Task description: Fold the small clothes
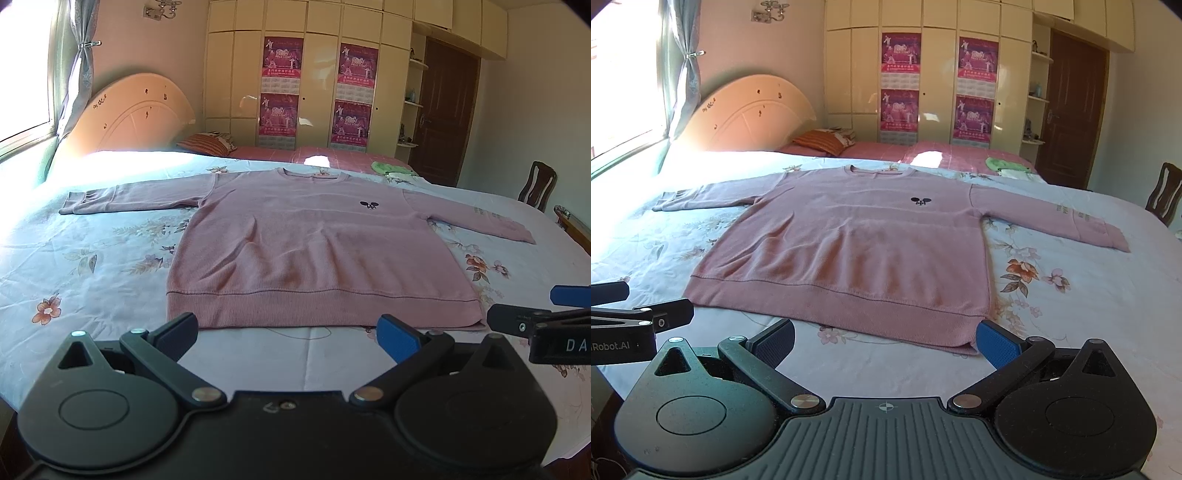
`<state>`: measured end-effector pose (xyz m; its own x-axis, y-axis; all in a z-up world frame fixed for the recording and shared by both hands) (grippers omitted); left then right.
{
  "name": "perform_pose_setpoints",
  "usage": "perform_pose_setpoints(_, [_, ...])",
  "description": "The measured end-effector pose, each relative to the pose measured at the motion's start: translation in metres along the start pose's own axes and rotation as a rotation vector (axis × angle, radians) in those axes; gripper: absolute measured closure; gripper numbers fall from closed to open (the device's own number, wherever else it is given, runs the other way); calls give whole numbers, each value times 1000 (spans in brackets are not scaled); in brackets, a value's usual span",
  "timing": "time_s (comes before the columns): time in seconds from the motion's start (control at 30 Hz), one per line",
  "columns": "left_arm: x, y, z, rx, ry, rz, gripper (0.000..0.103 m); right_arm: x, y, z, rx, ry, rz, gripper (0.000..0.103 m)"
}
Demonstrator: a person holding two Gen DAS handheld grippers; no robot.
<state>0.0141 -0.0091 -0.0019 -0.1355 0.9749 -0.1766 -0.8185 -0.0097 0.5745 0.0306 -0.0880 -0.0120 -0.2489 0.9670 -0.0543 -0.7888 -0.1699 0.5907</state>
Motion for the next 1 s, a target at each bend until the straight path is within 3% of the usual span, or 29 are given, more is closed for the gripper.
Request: perform_pose_setpoints(1.0, [0, -4, 0, 7, -21, -8, 0, -1, -1, 2, 2, 0, -1, 0])
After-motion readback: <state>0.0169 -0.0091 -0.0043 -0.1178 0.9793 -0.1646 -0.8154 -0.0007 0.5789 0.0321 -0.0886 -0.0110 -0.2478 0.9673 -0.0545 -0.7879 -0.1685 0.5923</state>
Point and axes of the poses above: each gripper's, at about its wrist camera, not at the fingertips, and y roughly against the way its jaws point, x to its left, z to its top, the point moved 1 cm from there along -y, roughly the way its jaws point, and after that the axes turned 9 degrees about y, right-handed, at the moved point
